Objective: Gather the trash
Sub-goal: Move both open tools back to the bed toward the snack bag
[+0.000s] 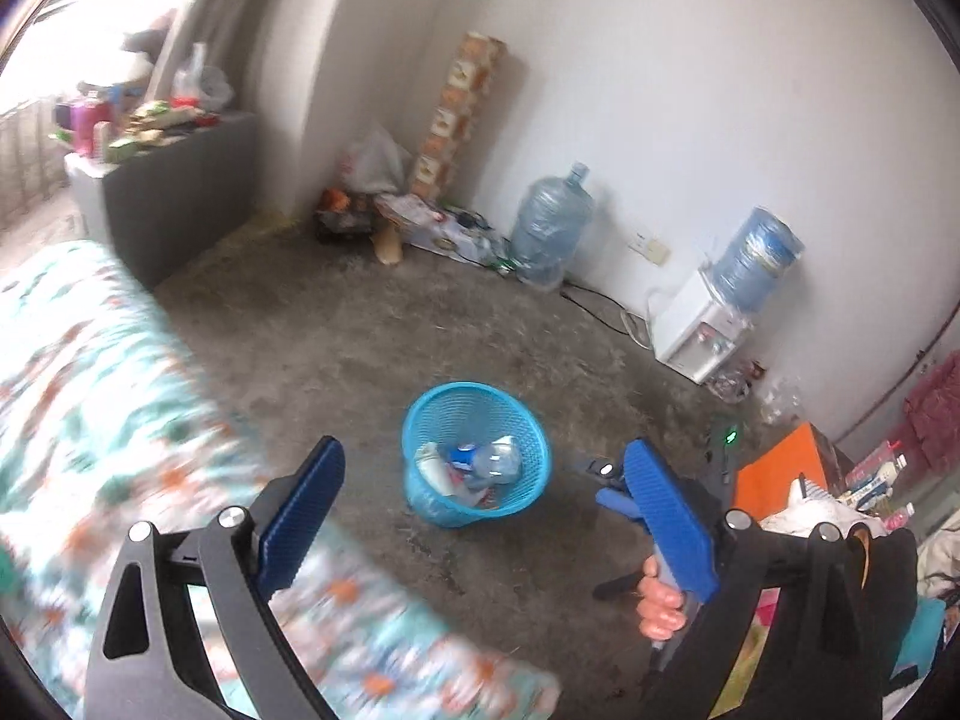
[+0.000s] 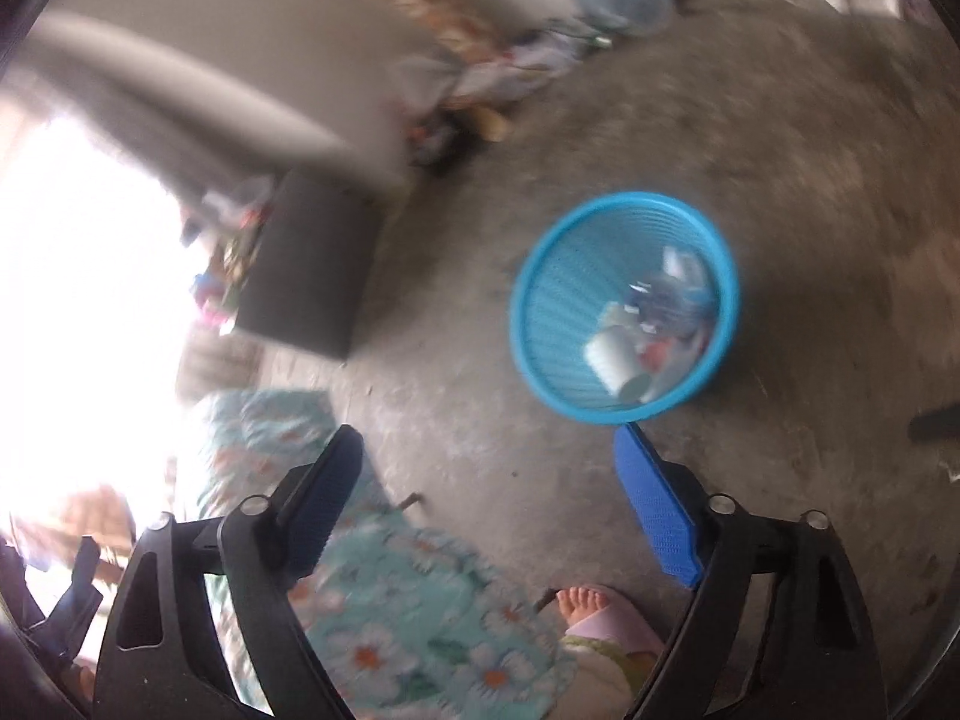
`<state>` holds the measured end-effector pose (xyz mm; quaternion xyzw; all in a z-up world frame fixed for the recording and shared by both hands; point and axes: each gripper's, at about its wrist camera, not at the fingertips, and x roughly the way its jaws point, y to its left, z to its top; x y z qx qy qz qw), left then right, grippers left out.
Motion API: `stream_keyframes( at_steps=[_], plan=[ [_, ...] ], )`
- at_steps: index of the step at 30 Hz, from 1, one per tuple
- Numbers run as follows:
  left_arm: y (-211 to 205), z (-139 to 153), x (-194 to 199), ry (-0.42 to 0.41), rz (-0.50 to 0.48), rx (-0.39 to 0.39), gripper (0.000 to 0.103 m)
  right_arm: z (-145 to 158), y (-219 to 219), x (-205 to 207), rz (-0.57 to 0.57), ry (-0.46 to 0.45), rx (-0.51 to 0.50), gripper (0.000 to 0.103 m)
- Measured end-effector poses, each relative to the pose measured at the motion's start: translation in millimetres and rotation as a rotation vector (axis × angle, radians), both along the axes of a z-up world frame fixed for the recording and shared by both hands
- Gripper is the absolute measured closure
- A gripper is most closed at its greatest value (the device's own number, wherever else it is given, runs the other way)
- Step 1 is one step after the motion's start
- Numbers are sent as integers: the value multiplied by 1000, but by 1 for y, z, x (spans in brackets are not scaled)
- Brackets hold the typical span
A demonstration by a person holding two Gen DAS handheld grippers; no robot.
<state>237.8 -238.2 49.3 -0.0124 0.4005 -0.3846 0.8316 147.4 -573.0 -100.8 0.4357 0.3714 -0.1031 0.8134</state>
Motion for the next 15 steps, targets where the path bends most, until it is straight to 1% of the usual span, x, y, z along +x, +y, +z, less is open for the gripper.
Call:
stream_keyframes(
  at_steps=[1, 2, 4, 8, 11, 15],
  plan=[
    [16, 2, -6, -10, 18, -3, 11, 9, 14, 3, 42, -15, -14, 18],
    [29, 4, -12, -16, 33, -8, 11, 15, 21, 7, 82, -27, 30, 17],
    [63, 7, -23, -33, 79, -16, 11, 27, 40, 14, 155, -45, 13, 17],
    [130, 9, -49, -93, 186, 3, 11, 55, 81, 28, 297, -75, -7, 17],
    [176, 8, -69, -122, 281, 27, 11, 66, 109, 36, 395, -86, -18, 17],
    [225, 4, -90, -129, 386, 33, 11, 75, 146, 46, 492, -89, -14, 17]
  ],
)
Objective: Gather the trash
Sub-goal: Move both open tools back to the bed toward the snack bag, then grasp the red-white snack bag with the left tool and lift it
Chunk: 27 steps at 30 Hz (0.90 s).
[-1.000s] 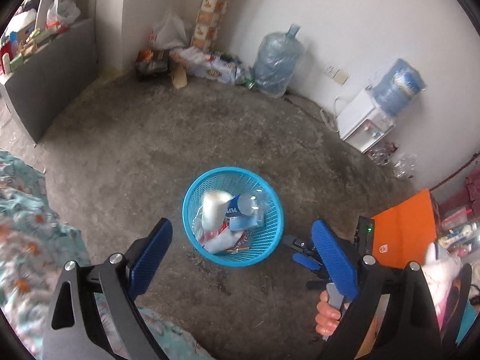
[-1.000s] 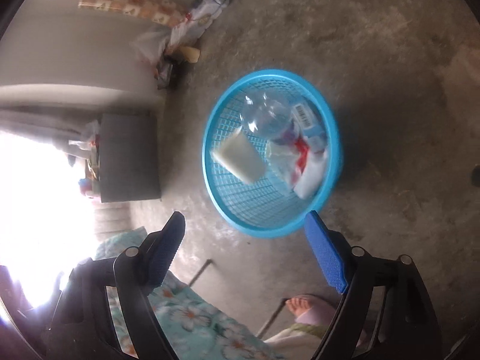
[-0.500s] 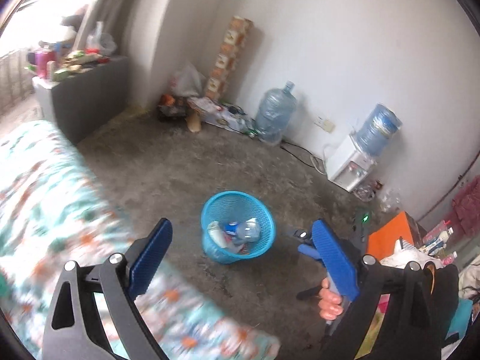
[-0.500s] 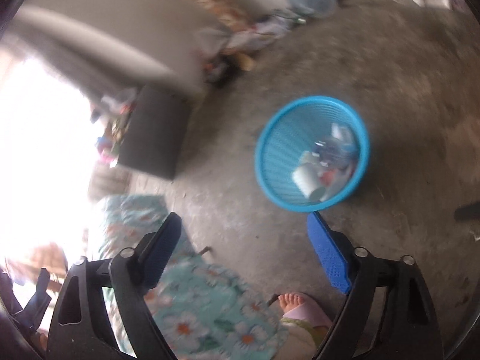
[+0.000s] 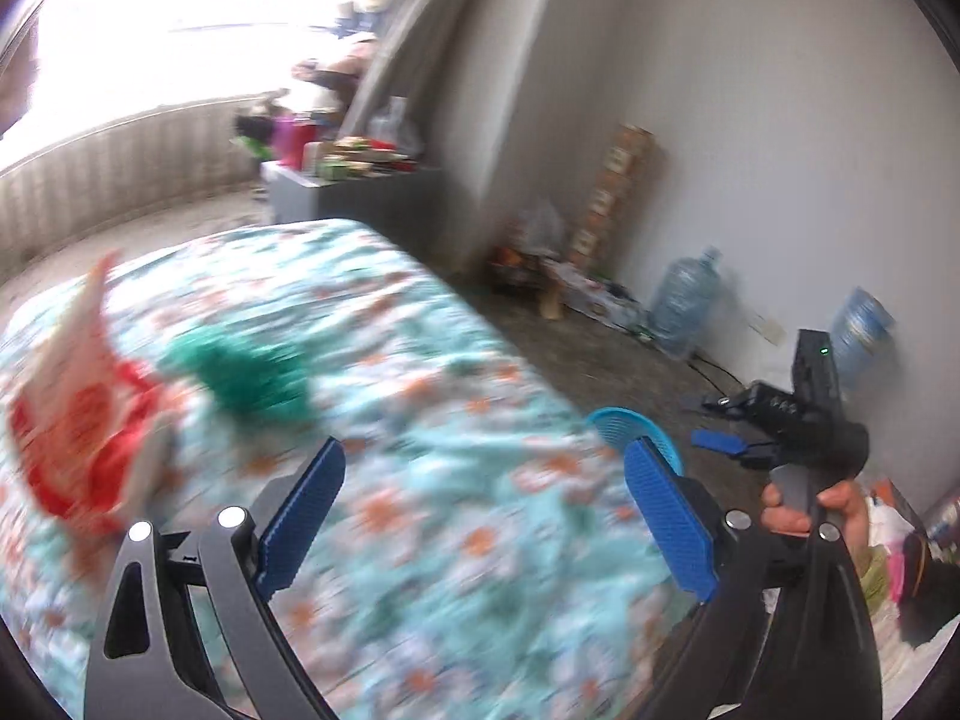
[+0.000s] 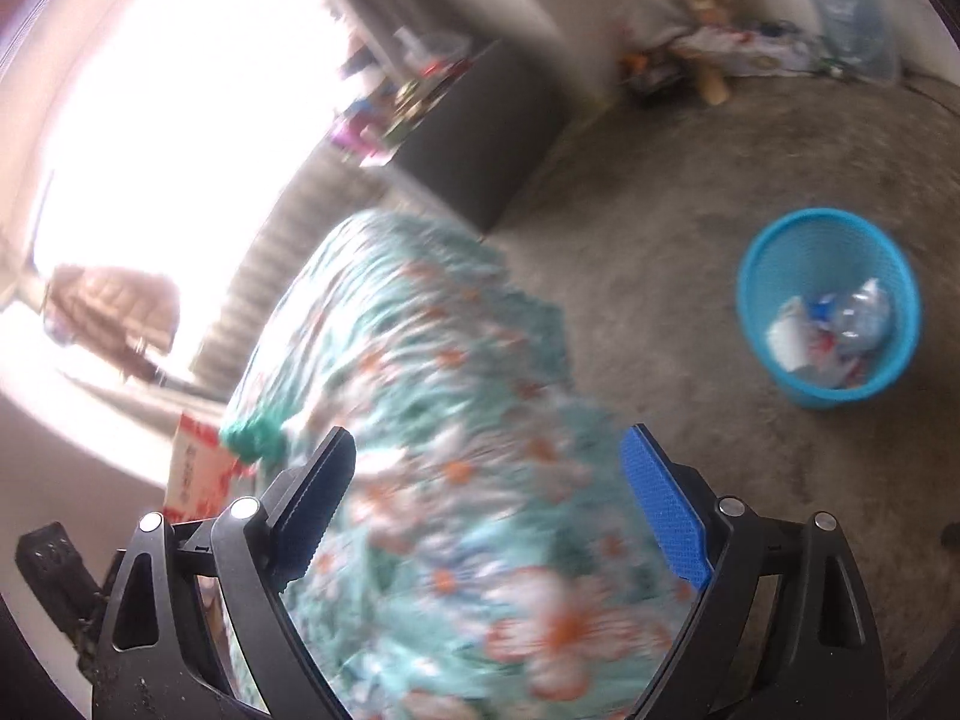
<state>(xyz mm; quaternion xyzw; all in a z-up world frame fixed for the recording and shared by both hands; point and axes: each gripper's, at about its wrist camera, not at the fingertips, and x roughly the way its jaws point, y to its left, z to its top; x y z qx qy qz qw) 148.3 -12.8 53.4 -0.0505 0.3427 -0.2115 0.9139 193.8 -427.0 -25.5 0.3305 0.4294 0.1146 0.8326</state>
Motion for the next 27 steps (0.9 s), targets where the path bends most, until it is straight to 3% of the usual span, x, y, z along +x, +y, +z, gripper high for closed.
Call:
stream_keyframes(
  at_steps=[5, 10, 27],
  plan=[
    [50, -5, -15, 9, 104, -19, 11, 12, 39, 1, 72, -13, -4, 17],
    [76, -1, -19, -6, 142, -48, 11, 21, 59, -4, 112, -17, -1, 17],
    [100, 6, -36, -97, 184, -69, 11, 34, 90, -2, 175, -11, 62, 17]
  ],
)
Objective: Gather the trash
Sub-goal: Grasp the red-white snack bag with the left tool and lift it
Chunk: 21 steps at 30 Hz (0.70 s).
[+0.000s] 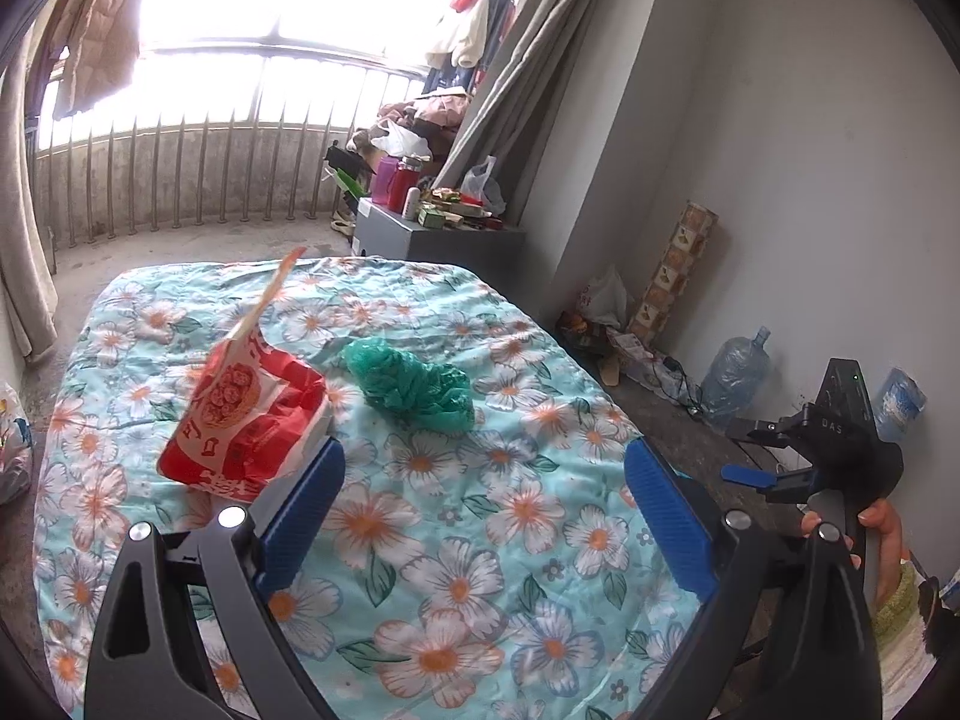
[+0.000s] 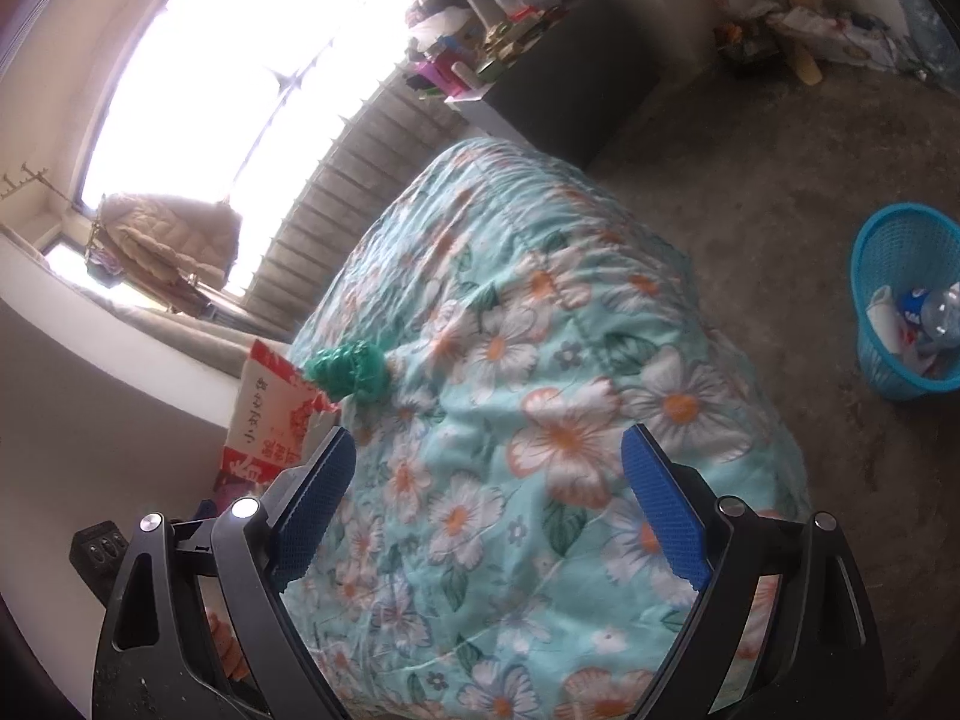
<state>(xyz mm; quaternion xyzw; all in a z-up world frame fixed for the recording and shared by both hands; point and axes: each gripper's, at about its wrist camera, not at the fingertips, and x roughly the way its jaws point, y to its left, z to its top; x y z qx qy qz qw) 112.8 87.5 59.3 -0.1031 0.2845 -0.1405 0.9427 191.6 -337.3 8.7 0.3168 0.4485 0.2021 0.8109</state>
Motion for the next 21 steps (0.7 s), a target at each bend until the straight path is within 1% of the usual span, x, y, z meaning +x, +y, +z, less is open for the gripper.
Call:
stream_keyframes(
  at_steps=[6, 11, 14, 15, 17, 18, 20, 21],
  plan=[
    [17, -3, -10, -3, 77, 0, 11, 1, 32, 13, 97, 9, 73, 17],
    [32, -10, -14, 3, 154, 26, 11, 0, 78, 25, 211, 36, 138, 17],
    [44, -12, -16, -2, 205, 49, 11, 1, 106, 29, 275, 47, 153, 18],
    [48, -13, -15, -4, 227, 62, 13, 2, 114, 30, 290, 48, 159, 19],
    [56, -15, -7, -7, 271, 97, 20, 1, 130, 33, 323, 58, 167, 19],
    [59, -17, 0, -9, 289, 119, 22, 1, 137, 34, 335, 64, 167, 20],
    [63, -22, 13, -4, 300, 155, 33, -1, 146, 34, 352, 75, 169, 21],
    [66, -27, 25, 14, 309, 184, 37, -1, 149, 32, 358, 80, 172, 21]
  ],
)
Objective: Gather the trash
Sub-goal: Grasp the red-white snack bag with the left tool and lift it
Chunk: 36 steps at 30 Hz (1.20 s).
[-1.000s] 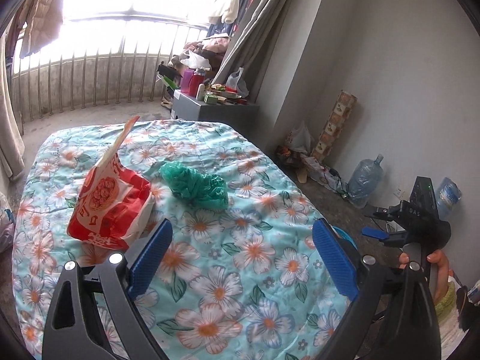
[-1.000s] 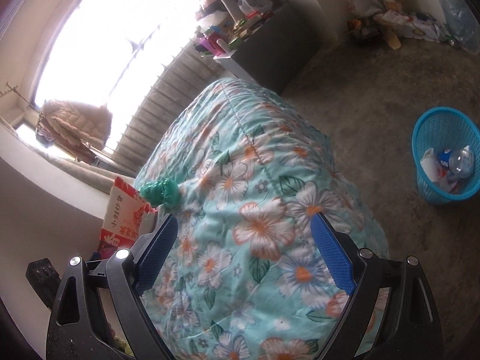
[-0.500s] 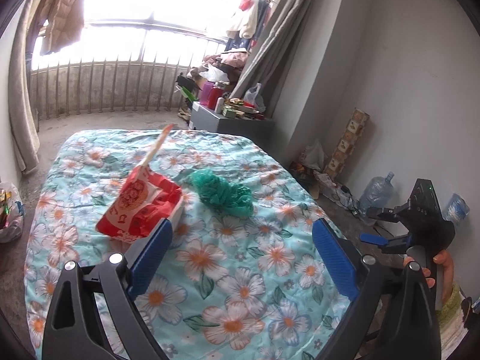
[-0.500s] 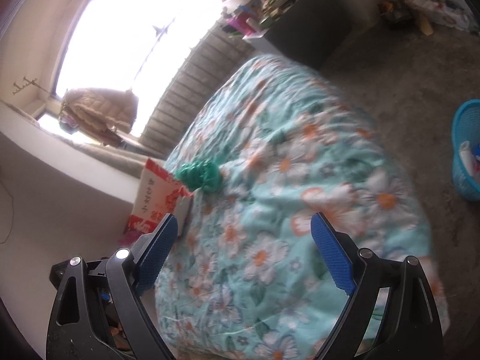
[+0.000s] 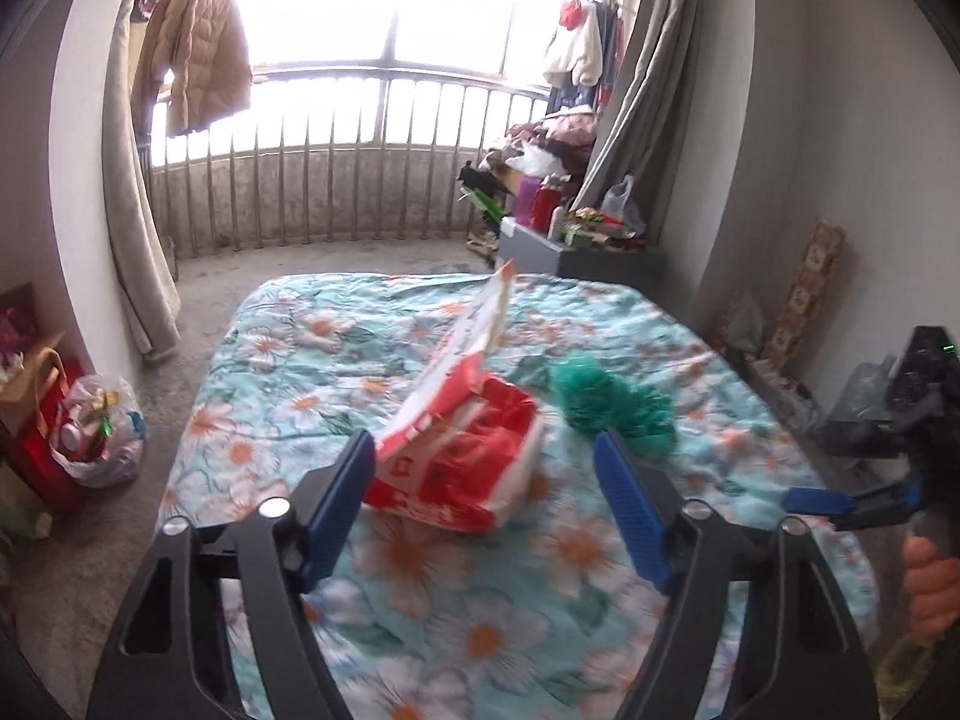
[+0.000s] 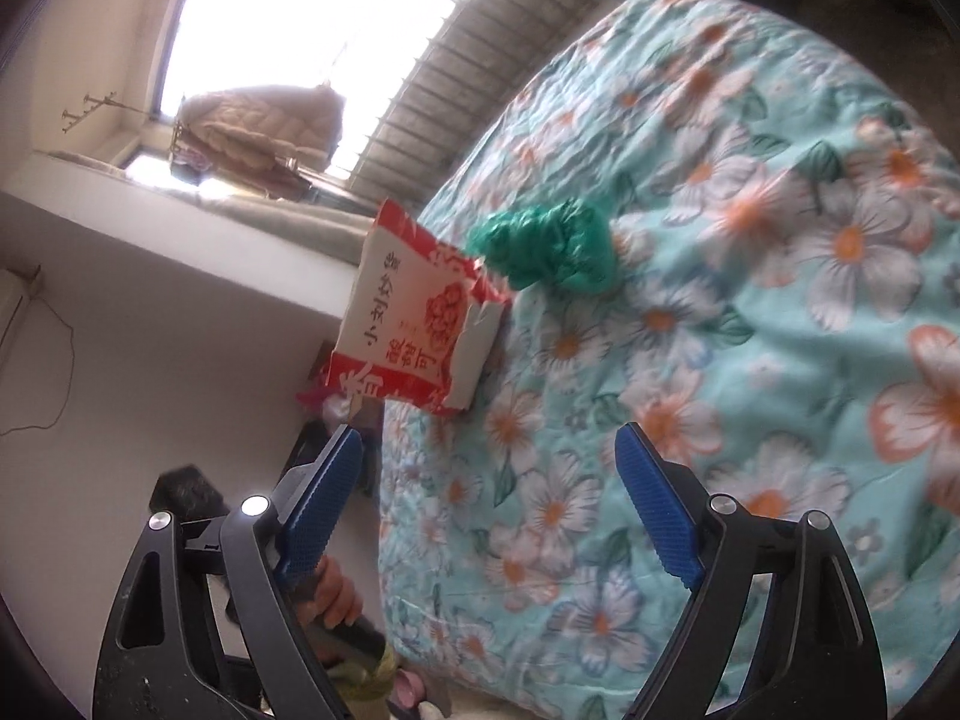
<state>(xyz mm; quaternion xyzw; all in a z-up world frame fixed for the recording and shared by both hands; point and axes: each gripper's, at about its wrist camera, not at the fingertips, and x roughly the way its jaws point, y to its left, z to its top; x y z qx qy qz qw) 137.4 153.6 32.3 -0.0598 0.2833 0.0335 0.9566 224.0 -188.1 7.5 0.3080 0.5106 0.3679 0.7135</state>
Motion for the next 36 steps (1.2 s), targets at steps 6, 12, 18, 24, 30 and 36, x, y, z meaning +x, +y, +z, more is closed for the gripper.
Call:
stream_keyframes(
  at_steps=[6, 12, 18, 24, 30, 36],
  plan=[
    [20, -7, 26, 58, 29, -42, 91, -4, -7, -11, -11, 13, -12, 21],
    [19, 19, -12, 65, -51, -151, 102, -12, -37, -13, -70, 41, -12, 21],
    [2, 43, -60, 151, -274, -338, 101, -7, -52, -21, -90, 21, -10, 21],
    [-49, 15, -69, 318, -520, -418, 61, 3, -57, -26, -109, -16, -15, 21],
    [-27, 20, -71, 172, -621, -703, 55, 17, -70, -36, -129, -69, -37, 21],
    [24, 10, -55, 103, -320, -714, 55, 20, -79, -38, -160, -86, -30, 22]
  ],
)
